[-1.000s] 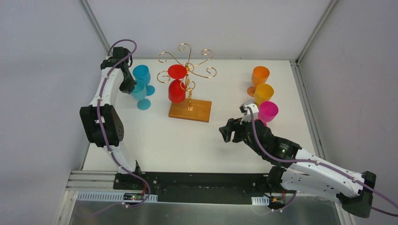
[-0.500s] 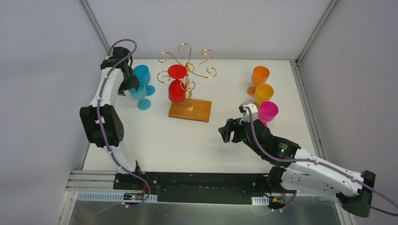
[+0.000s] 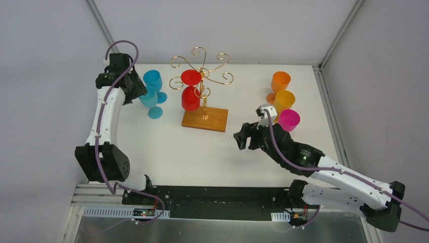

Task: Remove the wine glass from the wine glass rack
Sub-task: Place the wine glass at the center of the board.

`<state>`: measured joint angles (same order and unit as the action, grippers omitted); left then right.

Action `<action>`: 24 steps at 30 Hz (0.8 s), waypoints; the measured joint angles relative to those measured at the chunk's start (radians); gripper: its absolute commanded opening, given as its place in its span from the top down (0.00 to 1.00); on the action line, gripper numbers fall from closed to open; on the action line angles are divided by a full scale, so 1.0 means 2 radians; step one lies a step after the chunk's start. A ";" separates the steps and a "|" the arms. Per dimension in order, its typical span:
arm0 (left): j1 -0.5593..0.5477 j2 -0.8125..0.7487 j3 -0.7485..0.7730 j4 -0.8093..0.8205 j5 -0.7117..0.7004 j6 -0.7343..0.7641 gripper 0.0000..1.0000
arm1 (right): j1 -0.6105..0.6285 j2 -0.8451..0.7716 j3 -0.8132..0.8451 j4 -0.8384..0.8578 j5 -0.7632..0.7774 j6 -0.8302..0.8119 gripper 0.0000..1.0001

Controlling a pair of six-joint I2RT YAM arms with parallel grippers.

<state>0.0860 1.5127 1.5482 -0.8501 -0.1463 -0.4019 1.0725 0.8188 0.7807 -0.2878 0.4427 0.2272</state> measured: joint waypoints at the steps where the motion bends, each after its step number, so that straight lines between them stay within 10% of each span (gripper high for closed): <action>1: -0.001 -0.010 -0.005 0.000 0.005 -0.001 0.41 | -0.001 0.004 0.008 -0.003 0.001 0.000 0.25; 24: -0.116 -0.188 -0.118 0.000 0.100 -0.019 0.41 | -0.062 0.059 0.141 -0.035 -0.020 -0.027 0.26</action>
<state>-0.1463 1.1358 1.3128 -0.8494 0.0536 -0.4400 0.9482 0.9375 1.0622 -0.3588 0.4034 0.1741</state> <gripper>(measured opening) 0.589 0.740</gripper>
